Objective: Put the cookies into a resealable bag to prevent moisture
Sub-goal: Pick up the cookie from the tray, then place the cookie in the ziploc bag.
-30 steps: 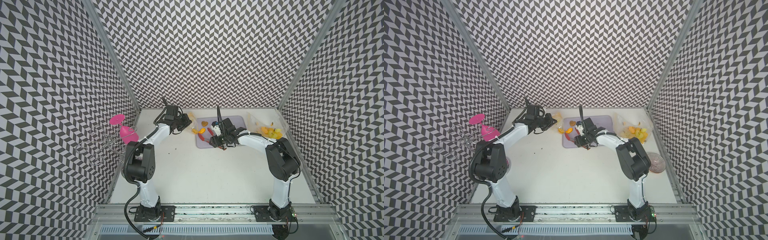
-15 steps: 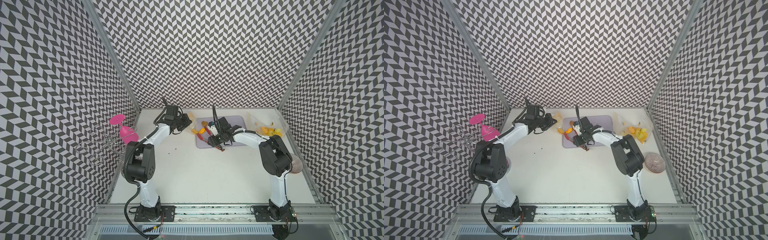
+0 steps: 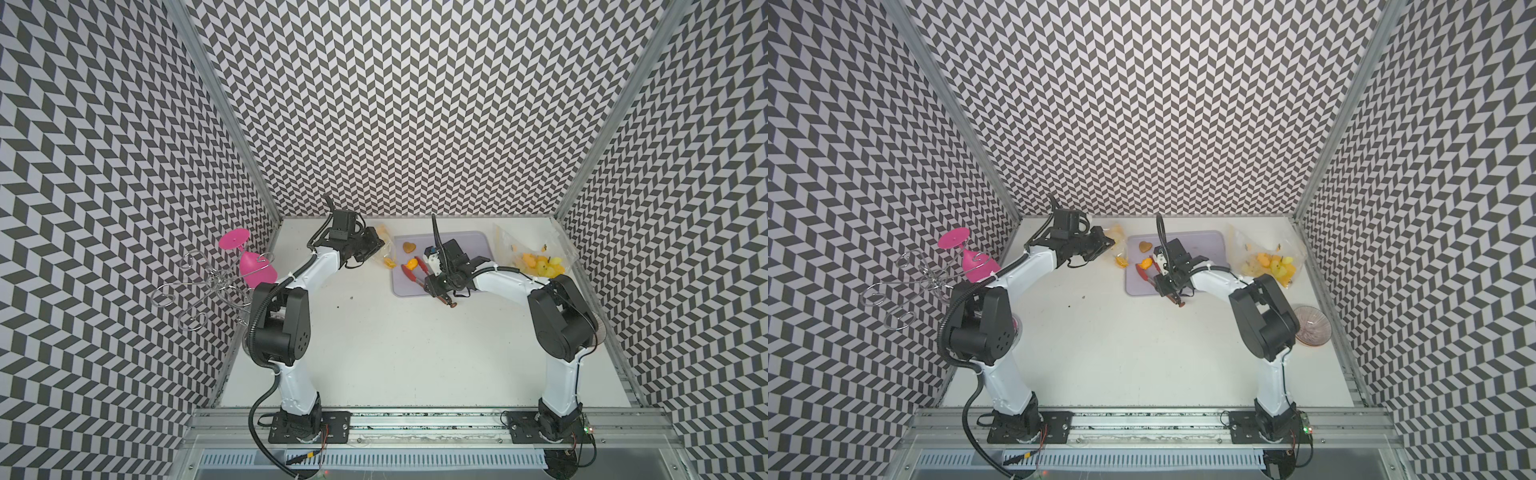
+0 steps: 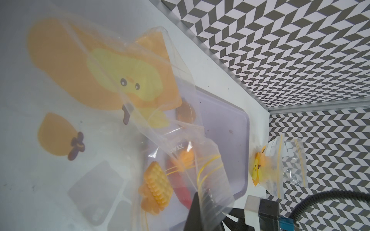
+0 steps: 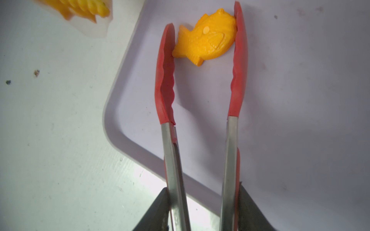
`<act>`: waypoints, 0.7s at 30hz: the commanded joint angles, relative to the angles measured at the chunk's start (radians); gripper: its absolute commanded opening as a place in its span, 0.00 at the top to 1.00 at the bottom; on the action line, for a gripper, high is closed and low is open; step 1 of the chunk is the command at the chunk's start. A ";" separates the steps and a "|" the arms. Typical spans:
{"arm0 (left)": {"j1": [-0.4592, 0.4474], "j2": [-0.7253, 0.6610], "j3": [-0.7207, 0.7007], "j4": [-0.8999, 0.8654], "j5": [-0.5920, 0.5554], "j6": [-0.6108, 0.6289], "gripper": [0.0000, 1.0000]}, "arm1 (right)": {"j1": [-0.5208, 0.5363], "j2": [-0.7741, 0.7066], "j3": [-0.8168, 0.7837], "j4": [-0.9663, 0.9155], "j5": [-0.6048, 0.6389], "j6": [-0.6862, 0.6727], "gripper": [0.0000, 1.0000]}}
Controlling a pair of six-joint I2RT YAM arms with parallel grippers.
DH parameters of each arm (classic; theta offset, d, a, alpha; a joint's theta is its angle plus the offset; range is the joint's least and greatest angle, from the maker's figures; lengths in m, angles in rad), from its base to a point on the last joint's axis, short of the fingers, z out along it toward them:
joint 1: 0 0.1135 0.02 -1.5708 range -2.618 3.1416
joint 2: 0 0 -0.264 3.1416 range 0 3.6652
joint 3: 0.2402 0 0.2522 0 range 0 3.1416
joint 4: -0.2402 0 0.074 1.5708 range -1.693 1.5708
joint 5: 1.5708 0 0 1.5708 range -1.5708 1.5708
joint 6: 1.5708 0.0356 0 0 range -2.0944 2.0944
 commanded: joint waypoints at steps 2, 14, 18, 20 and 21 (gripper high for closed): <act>-0.019 0.000 0.034 0.035 0.017 -0.015 1.00 | -0.011 -0.170 -0.090 0.097 0.073 0.063 0.55; -0.042 0.038 0.050 0.044 0.024 -0.021 1.00 | -0.012 -0.395 -0.197 0.166 -0.080 0.037 0.64; -0.045 0.042 0.049 0.045 0.024 -0.020 1.00 | -0.009 -0.394 -0.182 0.178 -0.162 -0.006 0.71; -0.045 0.043 0.047 0.045 0.025 -0.020 1.00 | -0.008 -0.376 -0.166 0.174 -0.178 -0.016 0.76; -0.047 0.042 0.047 0.046 0.025 -0.019 1.00 | -0.006 -0.363 -0.154 0.170 -0.178 -0.019 0.78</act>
